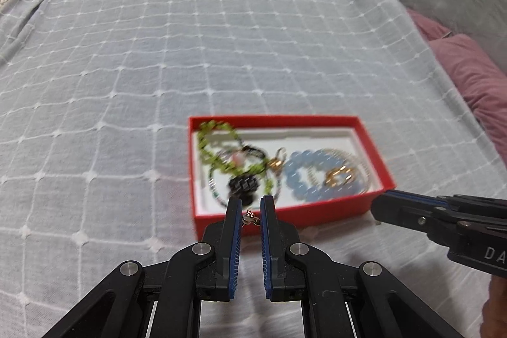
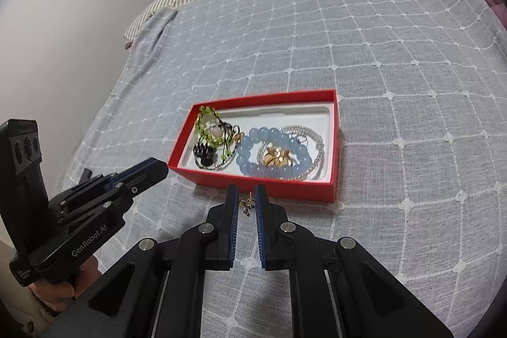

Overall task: Organize jewelry
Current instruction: 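Carry both pieces into the red box and open both tools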

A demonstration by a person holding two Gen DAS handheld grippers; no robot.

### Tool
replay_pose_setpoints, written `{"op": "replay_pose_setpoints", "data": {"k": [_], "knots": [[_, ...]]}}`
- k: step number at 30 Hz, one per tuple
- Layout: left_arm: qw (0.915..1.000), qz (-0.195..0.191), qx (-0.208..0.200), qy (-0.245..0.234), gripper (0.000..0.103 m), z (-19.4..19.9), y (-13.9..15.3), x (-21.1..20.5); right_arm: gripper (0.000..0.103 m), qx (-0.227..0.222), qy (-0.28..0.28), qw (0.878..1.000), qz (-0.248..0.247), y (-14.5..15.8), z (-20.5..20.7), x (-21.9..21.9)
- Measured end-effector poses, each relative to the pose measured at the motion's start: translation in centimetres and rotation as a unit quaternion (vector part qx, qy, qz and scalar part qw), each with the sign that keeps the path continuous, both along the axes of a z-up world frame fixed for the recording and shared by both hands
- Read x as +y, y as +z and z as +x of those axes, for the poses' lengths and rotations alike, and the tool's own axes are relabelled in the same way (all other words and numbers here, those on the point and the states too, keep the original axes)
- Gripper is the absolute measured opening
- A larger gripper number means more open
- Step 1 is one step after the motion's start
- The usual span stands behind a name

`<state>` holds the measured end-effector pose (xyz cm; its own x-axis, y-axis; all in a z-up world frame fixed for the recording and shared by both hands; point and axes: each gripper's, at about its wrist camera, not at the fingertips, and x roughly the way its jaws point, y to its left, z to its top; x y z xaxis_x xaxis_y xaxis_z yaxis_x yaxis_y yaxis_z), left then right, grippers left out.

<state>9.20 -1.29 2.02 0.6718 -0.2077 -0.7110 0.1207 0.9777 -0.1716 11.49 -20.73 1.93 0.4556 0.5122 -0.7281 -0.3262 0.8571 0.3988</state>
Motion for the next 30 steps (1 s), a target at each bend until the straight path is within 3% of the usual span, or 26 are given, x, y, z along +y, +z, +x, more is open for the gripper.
{"op": "replay_pose_setpoints", "data": {"k": [6,16,30], "knots": [[0.9995,0.002,-0.02,-0.024,0.007,1.7,0.3,-1.4,0.011,-0.014,-0.014,1.0,0.024,1.1,1.2,-0.7],[0.9979,-0.019,-0.026,-0.057,0.007,4.2,0.4,-2.4,0.011,-0.027,-0.01,0.999,0.023,1.0,3.1,0.7],[0.9984,-0.019,-0.006,-0.053,0.007,6.0,-1.2,-2.8,0.011,-0.008,-0.01,0.999,0.035,-0.3,5.3,1.3]]}}
